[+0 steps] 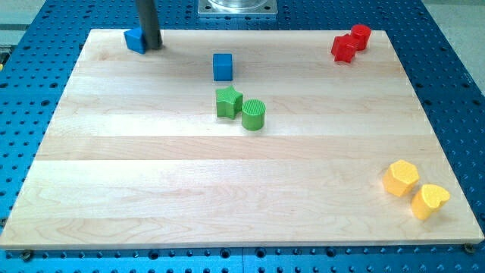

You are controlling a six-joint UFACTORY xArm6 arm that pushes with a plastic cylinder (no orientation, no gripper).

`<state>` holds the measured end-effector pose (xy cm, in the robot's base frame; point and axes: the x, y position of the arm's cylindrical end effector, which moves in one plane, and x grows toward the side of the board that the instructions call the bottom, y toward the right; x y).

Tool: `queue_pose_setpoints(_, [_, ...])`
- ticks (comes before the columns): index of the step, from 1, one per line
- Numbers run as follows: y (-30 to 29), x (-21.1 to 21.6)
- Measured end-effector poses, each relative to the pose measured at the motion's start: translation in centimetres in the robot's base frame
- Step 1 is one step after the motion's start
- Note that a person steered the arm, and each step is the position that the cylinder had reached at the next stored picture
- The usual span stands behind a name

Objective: Move your arm below the red circle

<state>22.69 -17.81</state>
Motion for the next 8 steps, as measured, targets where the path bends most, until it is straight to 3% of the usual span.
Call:
queue_pose_setpoints(1, [-2.9, -0.7])
queue_pose_setpoints(4, [-1.9, -0.4])
queue_pose_setpoints(5, [5.6, 3.4])
queue_pose_setpoints(8, [32.4, -0.9])
